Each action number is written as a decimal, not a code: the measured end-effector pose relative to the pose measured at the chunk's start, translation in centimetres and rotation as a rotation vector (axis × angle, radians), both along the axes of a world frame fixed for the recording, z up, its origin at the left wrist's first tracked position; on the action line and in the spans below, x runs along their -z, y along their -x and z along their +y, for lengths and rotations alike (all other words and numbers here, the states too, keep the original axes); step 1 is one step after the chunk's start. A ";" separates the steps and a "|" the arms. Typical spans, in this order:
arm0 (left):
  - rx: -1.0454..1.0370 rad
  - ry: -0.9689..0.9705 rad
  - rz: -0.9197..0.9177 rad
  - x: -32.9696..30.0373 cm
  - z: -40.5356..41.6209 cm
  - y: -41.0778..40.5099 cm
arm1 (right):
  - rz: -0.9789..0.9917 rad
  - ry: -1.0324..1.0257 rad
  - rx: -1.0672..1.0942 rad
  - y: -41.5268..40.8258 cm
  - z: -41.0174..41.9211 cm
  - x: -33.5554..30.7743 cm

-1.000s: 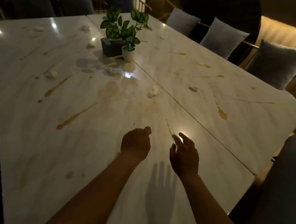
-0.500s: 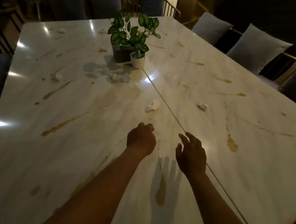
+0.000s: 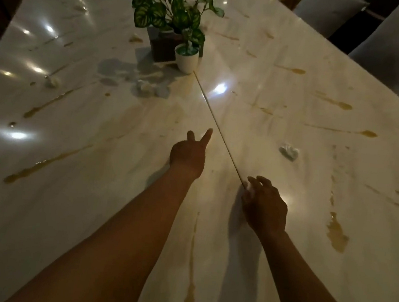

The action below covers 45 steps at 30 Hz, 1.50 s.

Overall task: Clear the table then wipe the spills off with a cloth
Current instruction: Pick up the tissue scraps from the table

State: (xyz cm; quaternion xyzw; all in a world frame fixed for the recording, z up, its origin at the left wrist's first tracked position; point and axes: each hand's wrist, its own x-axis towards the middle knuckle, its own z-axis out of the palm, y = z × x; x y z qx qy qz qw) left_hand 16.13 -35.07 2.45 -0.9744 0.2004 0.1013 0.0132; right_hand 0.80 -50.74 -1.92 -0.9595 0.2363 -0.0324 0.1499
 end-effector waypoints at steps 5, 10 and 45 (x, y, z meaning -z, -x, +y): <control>0.083 -0.071 -0.032 1.8 -1.8 -1.5 | -0.081 0.103 0.005 -0.8 -1.5 1.1; -0.057 0.097 -0.034 2.7 -3.1 -1.8 | -0.208 0.036 0.002 -2.9 -4.6 0.5; -0.359 0.350 -0.043 -3.8 31.9 18.6 | -0.262 -0.189 -0.122 8.4 26.7 -2.6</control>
